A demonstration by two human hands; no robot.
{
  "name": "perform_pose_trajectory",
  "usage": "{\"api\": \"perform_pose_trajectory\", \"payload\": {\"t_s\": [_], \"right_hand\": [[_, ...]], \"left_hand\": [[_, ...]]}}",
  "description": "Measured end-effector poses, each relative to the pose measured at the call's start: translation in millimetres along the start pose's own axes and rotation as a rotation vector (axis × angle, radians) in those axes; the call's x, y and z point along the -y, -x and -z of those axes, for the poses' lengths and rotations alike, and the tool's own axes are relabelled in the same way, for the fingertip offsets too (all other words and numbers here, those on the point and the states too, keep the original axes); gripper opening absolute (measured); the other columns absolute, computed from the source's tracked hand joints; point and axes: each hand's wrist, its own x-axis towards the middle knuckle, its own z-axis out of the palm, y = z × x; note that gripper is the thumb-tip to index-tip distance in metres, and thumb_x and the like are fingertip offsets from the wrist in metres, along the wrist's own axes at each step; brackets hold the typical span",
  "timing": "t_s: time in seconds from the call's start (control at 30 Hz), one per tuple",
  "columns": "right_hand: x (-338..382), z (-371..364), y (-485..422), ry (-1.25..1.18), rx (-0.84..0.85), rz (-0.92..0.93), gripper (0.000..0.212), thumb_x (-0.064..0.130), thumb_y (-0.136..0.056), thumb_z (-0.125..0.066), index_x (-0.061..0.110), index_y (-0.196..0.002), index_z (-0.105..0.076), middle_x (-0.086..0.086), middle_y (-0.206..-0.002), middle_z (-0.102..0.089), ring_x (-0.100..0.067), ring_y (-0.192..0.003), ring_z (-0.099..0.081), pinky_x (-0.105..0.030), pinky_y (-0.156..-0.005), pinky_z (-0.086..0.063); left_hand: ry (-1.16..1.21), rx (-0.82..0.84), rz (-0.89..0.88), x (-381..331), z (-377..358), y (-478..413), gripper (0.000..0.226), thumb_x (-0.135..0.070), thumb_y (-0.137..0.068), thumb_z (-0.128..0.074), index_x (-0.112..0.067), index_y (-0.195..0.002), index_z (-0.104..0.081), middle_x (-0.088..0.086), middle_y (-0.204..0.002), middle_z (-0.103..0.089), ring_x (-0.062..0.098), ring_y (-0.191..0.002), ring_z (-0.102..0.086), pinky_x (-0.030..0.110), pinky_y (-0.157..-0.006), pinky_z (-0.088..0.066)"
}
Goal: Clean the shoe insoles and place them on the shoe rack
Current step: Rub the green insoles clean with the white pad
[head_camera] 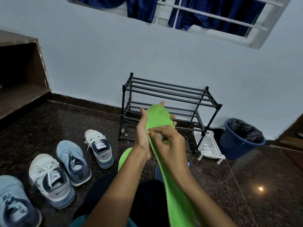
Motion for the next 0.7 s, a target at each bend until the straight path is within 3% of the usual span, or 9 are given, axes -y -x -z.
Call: {"api": "perform_pose_trajectory", "payload": {"t_s": [0.13,0.27,0.37,0.5,0.6,0.7], "right_hand": [[-0.6,0.9,-8.3,0.047,-0.031,0.0,0.012,-0.002,-0.08,-0.064,0.006,-0.085,-0.072,0.001,-0.079,-0.058,0.005,-0.079,-0.053,0.0,-0.072,-0.033],[1.2,-0.1,-15.5,0.07,-0.059,0.001,0.011,-0.005,-0.082,-0.062,0.0,-0.086,-0.071,-0.015,-0.084,-0.061,-0.018,-0.08,-0.057,0.009,-0.079,-0.021],[0.9,-1.4,-14.0,0.049,-0.035,-0.002,0.011,-0.004,-0.082,-0.062,0.001,-0.086,-0.071,-0.012,-0.085,-0.062,-0.007,-0.079,-0.055,0.006,-0.076,-0.027],[3.6,-1.8,-2.9,-0.001,0.046,-0.025,0.013,-0.001,-0.081,-0.062,0.007,-0.084,-0.072,-0.003,-0.08,-0.06,0.007,-0.075,-0.053,-0.003,-0.068,-0.037],[5.0,-0.4,-4.0,0.01,0.046,-0.012,0.012,-0.001,-0.081,-0.063,0.007,-0.084,-0.072,-0.002,-0.079,-0.058,0.008,-0.076,-0.052,-0.003,-0.067,-0.036],[3.3,2.5,-17.2,0.057,-0.006,-0.014,0.01,0.0,-0.081,-0.064,0.006,-0.087,-0.071,0.002,-0.079,-0.053,0.003,-0.074,-0.05,-0.002,-0.068,-0.034]], "left_hand": [[-0.035,-0.003,0.007,2.6,-0.6,-0.7,0.066,-0.063,-0.093,-0.014,-0.024,-0.127,-0.056,0.015,-0.104,-0.068,0.03,-0.102,-0.061,0.039,-0.084,-0.054],[-0.051,-0.018,0.011,1.9,-1.0,-0.7,0.066,-0.061,-0.094,-0.013,-0.023,-0.127,-0.055,0.015,-0.1,-0.071,0.031,-0.107,-0.061,0.036,-0.085,-0.054],[-0.052,-0.023,0.003,1.3,0.0,0.0,0.066,-0.062,-0.094,-0.013,-0.023,-0.128,-0.055,0.016,-0.101,-0.07,0.032,-0.108,-0.06,0.037,-0.084,-0.055],[-0.01,-0.019,-0.014,-0.4,1.6,0.8,0.067,-0.065,-0.092,-0.018,-0.024,-0.128,-0.057,0.015,-0.099,-0.067,0.027,-0.093,-0.06,0.039,-0.082,-0.051],[-0.018,-0.005,0.003,-0.2,0.7,1.4,0.067,-0.066,-0.09,-0.019,-0.026,-0.129,-0.056,0.015,-0.103,-0.068,0.03,-0.101,-0.059,0.039,-0.084,-0.052],[-0.057,0.003,0.018,2.5,-2.8,3.4,0.066,-0.064,-0.09,-0.019,-0.025,-0.127,-0.056,0.023,-0.122,-0.061,0.032,-0.113,-0.057,0.038,-0.089,-0.052]]}}
